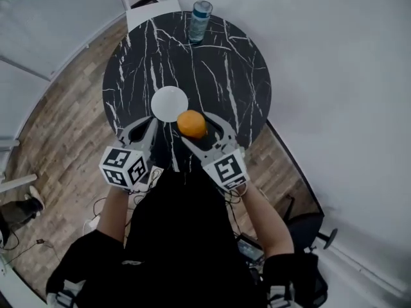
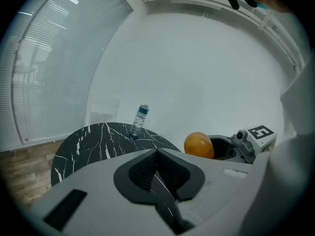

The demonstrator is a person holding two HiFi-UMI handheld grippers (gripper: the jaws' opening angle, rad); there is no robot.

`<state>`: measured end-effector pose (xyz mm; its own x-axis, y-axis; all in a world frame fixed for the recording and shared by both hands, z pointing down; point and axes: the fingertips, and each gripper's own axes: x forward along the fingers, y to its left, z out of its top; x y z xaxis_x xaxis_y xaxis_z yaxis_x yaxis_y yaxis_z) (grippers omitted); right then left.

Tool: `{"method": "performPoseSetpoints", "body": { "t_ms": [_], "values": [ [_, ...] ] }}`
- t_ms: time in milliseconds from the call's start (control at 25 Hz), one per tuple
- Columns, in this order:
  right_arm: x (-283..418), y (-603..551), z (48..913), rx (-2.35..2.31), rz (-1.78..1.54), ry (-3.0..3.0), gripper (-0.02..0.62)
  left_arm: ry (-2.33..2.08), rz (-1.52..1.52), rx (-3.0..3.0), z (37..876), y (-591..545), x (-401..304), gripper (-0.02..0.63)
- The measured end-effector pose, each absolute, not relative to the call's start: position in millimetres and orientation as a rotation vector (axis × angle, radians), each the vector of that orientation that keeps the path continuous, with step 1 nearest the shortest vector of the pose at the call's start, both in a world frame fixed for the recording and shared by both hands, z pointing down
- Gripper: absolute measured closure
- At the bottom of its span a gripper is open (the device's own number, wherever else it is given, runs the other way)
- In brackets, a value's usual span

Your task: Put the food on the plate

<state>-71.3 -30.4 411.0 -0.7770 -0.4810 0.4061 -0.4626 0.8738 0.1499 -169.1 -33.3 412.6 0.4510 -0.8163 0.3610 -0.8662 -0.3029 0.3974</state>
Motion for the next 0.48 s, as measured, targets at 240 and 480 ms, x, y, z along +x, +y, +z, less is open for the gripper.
{"method": "performPoseSetpoints", "body": {
  "t_ms": [240, 480],
  "values": [
    [-100.0, -44.9, 449.9, 0.537, 0.075, -2.666, 0.279, -1.464, 0.153, 2.079, 426.7, -37.2, -183.5, 0.606],
    [-117.8, -58.8, 475.5, 0.411, 0.129, -2.715, 0.279, -1.437, 0.182, 1.979, 446.2, -43.6, -179.8, 0.541]
  ]
}}
